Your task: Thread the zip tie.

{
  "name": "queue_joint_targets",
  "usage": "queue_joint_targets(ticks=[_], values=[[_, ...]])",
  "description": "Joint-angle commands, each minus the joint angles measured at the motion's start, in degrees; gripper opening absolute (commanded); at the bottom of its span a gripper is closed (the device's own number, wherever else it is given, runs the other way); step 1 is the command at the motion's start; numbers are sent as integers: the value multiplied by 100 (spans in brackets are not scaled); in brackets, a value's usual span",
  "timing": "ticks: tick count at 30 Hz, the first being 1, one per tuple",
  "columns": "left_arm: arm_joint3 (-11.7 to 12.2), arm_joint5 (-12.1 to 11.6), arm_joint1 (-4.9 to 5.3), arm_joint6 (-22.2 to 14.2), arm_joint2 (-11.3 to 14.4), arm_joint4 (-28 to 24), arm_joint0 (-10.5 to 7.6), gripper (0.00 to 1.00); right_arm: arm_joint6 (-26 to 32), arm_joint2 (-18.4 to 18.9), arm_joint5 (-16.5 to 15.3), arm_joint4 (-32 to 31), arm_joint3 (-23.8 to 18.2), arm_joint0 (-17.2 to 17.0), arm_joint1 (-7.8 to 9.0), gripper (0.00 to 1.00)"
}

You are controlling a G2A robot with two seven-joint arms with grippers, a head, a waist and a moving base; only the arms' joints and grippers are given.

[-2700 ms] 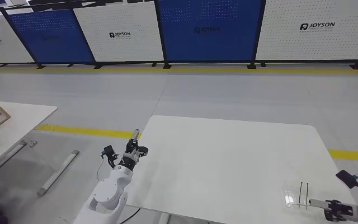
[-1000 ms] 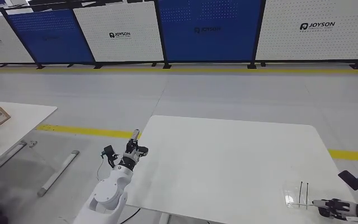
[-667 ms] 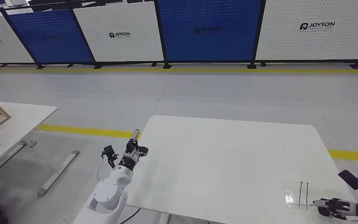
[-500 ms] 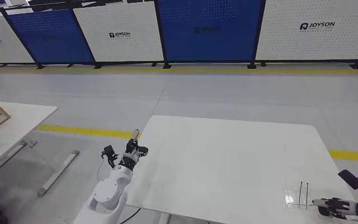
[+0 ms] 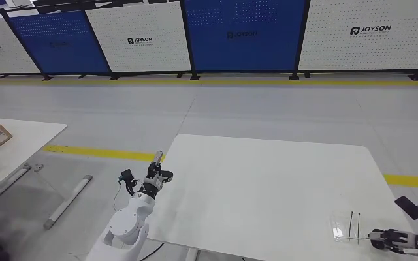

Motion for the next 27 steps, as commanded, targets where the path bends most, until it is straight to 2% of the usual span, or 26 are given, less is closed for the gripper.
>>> queue_joint_targets(ticks=[1,8,14,16,22,25,27], values=[[0,0,0,0,0,0,0,100,0,12,0,-1,-10,-5,2,0],[0,0,0,0,0,0,0,100,0,137,-16,-2,-76,-96,22,0],[0,0,0,0,0,0,0,100,-92,416,-101,137,-111,-304,45,0],[0,0,0,0,0,0,0,100,-165,634,-229,486,-46,-445,43,0],[0,0,0,0,0,0,0,100,-351,1355,-871,1393,204,-997,30,0],[0,0,0,0,0,0,0,100,-433,1555,-1072,1540,91,-1248,16,0],[0,0,0,0,0,0,0,100,-433,1555,-1072,1540,91,-1248,16,0]])
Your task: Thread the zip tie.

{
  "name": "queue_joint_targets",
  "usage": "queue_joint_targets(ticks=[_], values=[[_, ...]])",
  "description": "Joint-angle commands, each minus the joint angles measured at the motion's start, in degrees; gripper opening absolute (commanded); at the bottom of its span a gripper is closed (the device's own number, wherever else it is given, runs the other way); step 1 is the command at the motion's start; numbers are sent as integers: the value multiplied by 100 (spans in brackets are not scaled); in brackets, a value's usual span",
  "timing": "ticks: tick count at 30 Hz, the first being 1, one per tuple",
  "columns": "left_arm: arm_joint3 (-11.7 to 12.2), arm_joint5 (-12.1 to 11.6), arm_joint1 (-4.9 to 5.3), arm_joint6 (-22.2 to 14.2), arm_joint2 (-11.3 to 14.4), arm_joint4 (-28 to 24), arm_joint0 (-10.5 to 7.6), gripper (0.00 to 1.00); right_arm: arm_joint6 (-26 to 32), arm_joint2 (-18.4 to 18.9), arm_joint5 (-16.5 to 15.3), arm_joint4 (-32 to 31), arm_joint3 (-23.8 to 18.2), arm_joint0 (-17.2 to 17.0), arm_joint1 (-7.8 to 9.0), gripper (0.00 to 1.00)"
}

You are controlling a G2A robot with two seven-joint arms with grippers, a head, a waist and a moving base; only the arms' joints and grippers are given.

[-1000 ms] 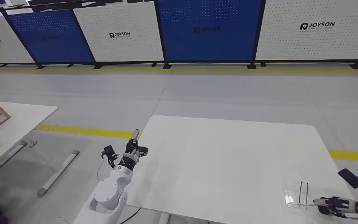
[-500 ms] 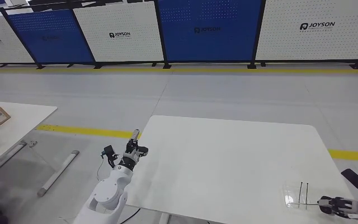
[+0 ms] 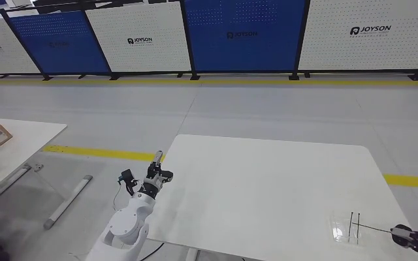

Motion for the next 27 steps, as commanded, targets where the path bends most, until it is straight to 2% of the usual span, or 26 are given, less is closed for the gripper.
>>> queue_joint_targets(ticks=[1,13,15,19,22,25,27], values=[[0,0,0,0,0,0,0,100,7,-4,4,-3,-1,4,0,0],[0,0,0,0,0,0,0,100,-41,-20,-23,16,-55,6,-6,0],[0,0,0,0,0,0,0,100,-70,-55,-195,128,-120,8,-26,0],[0,0,0,0,0,0,0,100,224,26,-959,687,-108,100,-53,0],[0,0,0,0,0,0,0,100,264,122,-1039,789,-366,141,-67,0],[0,0,0,0,0,0,0,100,145,101,-1039,705,-933,39,-109,0],[0,0,0,0,0,0,0,100,23,-7,-1002,288,-1131,-24,-117,0]])
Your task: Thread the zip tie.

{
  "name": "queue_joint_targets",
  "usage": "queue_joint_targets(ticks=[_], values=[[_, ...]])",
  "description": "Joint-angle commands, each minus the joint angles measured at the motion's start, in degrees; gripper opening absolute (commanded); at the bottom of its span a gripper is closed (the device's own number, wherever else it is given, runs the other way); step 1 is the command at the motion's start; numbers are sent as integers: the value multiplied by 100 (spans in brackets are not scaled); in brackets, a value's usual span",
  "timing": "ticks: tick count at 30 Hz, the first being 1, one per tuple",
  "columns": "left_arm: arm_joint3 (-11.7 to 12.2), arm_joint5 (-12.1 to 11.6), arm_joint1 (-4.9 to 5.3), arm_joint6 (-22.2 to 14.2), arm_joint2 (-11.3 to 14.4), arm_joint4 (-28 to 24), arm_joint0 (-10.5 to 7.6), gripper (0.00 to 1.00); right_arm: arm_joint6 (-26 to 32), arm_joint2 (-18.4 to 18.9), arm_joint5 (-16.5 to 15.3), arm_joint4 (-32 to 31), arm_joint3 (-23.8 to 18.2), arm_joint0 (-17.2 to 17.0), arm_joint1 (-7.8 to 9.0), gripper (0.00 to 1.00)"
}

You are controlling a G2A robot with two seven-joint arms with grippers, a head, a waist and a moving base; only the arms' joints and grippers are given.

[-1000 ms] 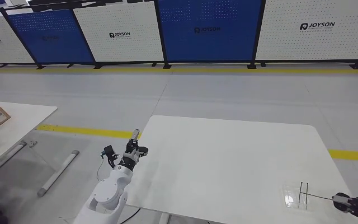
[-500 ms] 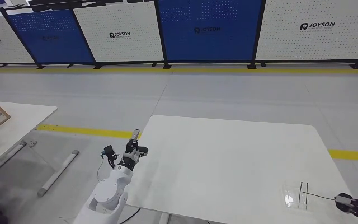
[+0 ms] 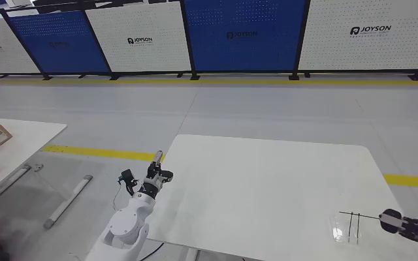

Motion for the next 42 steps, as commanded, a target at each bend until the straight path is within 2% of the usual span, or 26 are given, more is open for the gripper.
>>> queue_joint_targets(ticks=[1,11,15,18,22,26,29,40,42], values=[[0,0,0,0,0,0,0,100,-56,-43,21,-247,-66,-20,-1,0],[0,0,0,0,0,0,0,100,-56,-43,21,-247,-66,-20,-1,0],[0,0,0,0,0,0,0,100,-113,-155,-16,118,-145,-12,-46,0],[0,0,0,0,0,0,0,100,-141,-402,-16,166,-381,120,-98,0],[0,0,0,0,0,0,0,100,-422,-858,-9,-117,-797,377,-166,0],[0,0,0,0,0,0,0,100,-821,-1663,472,-778,-1240,818,-243,0],[0,0,0,0,0,0,0,100,-1035,-2126,684,-953,-1222,1111,-310,0],[0,0,0,0,0,0,0,100,-1047,-2160,694,-916,-1198,1138,-317,0],[0,0,0,0,0,0,0,100,-1200,-2191,712,-1011,-1217,1105,-328,0]])
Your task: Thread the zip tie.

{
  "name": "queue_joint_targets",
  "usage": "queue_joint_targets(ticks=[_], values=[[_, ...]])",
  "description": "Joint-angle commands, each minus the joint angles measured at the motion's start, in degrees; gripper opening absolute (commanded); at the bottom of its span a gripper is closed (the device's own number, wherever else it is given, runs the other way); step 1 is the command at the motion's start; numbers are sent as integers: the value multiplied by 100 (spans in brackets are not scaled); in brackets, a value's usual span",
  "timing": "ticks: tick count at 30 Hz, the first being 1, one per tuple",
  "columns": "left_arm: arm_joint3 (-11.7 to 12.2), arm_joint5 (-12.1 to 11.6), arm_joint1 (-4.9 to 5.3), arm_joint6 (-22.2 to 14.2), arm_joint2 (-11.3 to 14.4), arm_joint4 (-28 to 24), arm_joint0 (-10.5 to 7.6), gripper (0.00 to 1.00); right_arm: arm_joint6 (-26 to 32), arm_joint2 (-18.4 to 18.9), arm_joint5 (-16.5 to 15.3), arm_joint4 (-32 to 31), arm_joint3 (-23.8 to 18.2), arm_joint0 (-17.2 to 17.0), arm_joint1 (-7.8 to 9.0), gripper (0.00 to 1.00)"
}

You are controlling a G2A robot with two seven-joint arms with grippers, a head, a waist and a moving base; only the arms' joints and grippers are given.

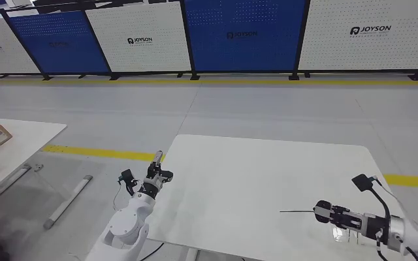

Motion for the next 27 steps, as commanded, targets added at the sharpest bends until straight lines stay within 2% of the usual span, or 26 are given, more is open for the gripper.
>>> queue_joint_targets(ticks=[1,5,7,9,12,24,27], values=[[0,0,0,0,0,0,0,100,-271,-58,-28,-141,-81,-45,-22,0],[0,0,0,0,0,0,0,100,-800,-40,-311,-433,-426,-138,-56,0],[0,0,0,0,0,0,0,100,-867,-70,-389,-600,-597,-170,-65,0],[0,0,0,0,0,0,0,100,-916,-140,-324,-892,-758,-136,-76,0],[0,0,0,0,0,0,0,100,-993,-287,21,-1053,-749,-21,-103,0],[0,0,0,0,0,0,0,100,-993,-287,21,-1053,-749,-21,-103,0],[-36,31,-6,-59,19,-82,-28,100,-1311,-323,74,-1464,-867,20,-125,0]])
